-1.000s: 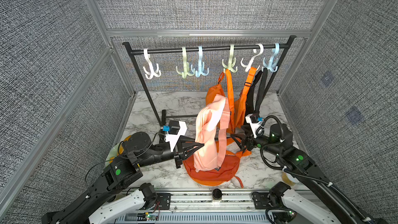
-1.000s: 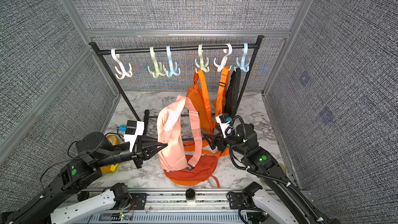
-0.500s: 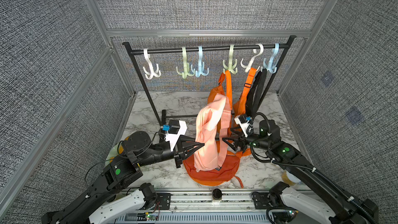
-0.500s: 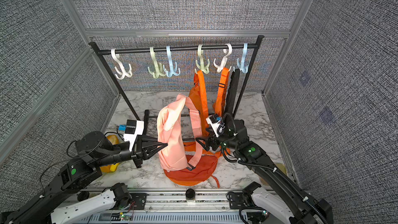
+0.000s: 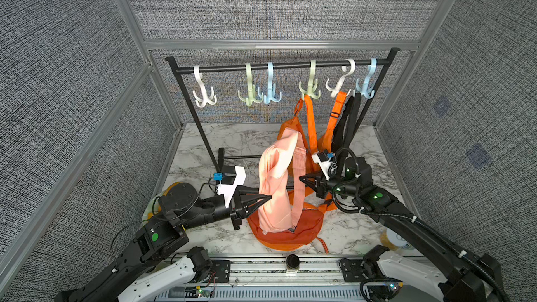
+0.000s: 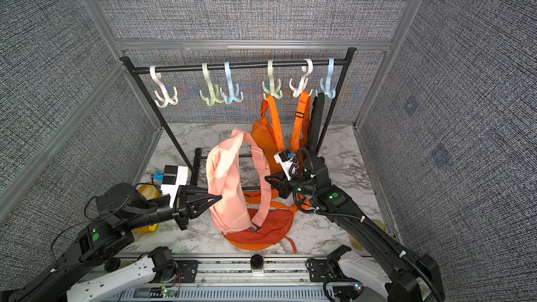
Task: Hang the bag on a hook
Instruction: Pick up the bag from the bag, then hang the bag on the hook.
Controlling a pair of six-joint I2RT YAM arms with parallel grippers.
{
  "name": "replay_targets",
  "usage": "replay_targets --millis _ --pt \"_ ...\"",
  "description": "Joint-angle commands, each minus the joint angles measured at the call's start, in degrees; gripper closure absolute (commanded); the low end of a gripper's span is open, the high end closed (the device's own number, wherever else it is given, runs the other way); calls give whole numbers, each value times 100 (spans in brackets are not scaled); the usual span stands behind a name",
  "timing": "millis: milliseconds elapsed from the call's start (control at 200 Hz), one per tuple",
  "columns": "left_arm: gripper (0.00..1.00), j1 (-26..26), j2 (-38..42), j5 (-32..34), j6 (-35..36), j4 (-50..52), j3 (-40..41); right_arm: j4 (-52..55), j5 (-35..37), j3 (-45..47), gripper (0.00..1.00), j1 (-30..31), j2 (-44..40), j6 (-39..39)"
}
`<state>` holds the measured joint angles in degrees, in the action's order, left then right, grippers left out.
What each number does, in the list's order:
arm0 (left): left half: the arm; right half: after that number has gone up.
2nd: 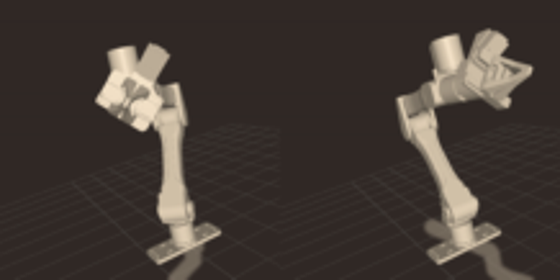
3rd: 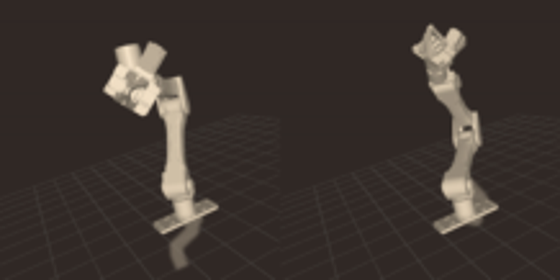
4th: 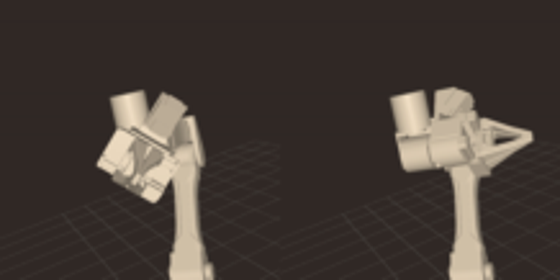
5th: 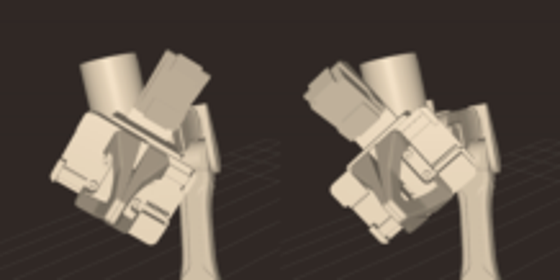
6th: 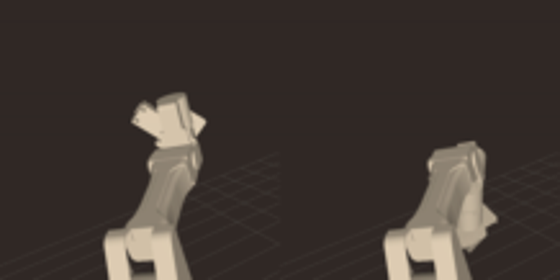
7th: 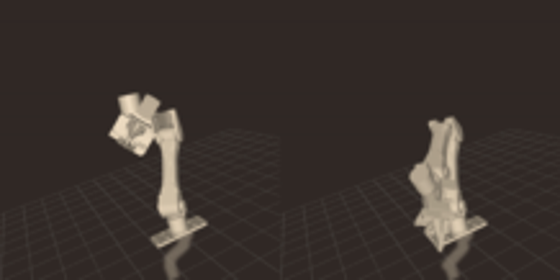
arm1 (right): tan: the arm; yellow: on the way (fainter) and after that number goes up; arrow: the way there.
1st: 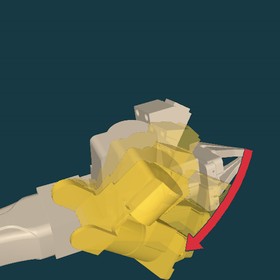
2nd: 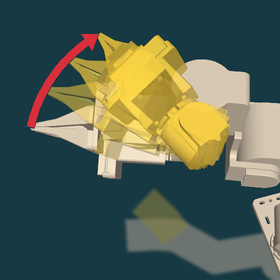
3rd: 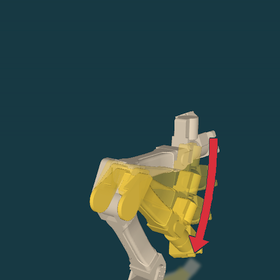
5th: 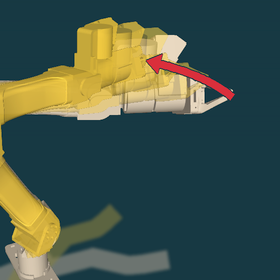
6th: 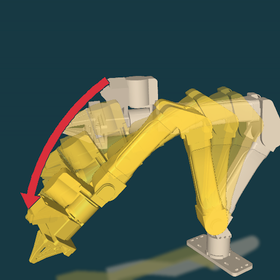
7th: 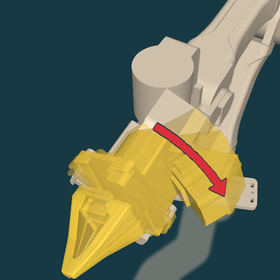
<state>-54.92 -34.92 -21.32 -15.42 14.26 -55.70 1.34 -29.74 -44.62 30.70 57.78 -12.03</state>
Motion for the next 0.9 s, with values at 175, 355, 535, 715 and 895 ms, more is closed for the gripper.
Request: replay_targets --millis 175,355,535,715,895 --pt "100 7 980 1732 82 -730 740 814 1857 -1077 100 38 -143 -313" --pt "100 3 1212 2188 169 -947 1167 1373 2637 -2309 100 185 291 -185" --pt "100 7 1065 2286 184 -1031 1285 1827 3110 -3800 100 491 1087 69" --pt "100 7 1253 2357 75 -1392 1546 1973 3368 -4968 100 691 1765 334" --pt "100 3 1440 2369 39 -1555 1666 2116 3396 -5874 100 742 2383 560"
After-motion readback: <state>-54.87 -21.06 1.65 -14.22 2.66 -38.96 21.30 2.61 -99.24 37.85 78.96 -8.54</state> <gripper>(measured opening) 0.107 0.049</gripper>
